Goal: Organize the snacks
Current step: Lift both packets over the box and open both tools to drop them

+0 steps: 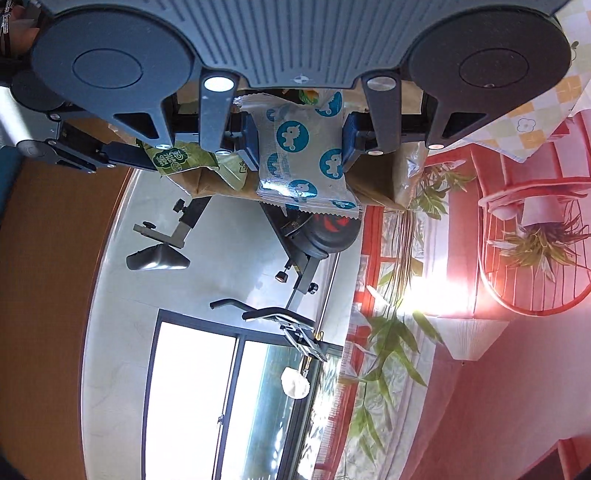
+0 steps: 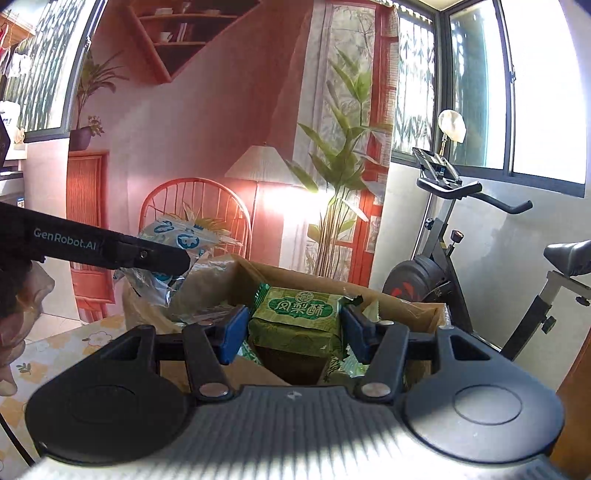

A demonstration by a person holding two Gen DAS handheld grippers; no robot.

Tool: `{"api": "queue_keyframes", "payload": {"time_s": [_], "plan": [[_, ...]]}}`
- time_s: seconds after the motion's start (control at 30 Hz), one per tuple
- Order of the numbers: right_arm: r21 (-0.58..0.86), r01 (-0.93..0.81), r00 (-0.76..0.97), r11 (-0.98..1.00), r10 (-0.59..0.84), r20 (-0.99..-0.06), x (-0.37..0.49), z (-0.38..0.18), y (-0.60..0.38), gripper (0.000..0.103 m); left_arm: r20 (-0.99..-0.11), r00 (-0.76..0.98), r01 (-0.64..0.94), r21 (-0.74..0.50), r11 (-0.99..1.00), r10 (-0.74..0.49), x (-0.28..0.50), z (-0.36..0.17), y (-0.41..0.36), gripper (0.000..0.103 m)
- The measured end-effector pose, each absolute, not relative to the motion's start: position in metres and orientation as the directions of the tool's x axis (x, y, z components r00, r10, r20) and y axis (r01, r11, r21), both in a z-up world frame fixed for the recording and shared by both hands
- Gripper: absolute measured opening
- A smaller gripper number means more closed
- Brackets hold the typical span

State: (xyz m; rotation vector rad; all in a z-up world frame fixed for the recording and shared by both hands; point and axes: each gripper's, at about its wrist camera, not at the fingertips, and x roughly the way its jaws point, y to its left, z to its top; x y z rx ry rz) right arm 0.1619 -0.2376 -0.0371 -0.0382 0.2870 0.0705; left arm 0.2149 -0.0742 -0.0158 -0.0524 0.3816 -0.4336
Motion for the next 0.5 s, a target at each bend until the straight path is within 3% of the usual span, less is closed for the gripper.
{"api": "queue_keyframes", "payload": {"time_s": [0.27, 0.33, 0.37, 0.5], "plan": [[0.017, 0.009, 0.918, 1.000, -0.002, -0.396, 0.204, -0.045, -0.264, 0.060, -0.435, 0.818, 0.400, -0.039, 0.916, -0.376, 0.264, -0.021, -0.098, 0.051], [0.012, 0.022, 0.915, 1.000, -0.015, -0.402, 0.204, -0.043, -0.264, 0.062, -0.437, 0.819, 0.391, -0.048, 0.919, -0.371, 0.265, -0.020, -0.094, 0.069], [0.014, 0.025, 0.916, 1.000, -0.017, -0.400, 0.202, -0.042, -0.264, 0.065, -0.436, 0.817, 0.391, -0.059, 0.918, -0.376, 0.262, -0.019, -0.089, 0.073], [0.033, -0.023, 0.921, 0.999, 0.034, -0.389, 0.188, -0.037, -0.261, 0.070, -0.439, 0.813, 0.408, -0.038, 0.912, -0.382, 0.249, -0.020, -0.083, 0.075]]}}
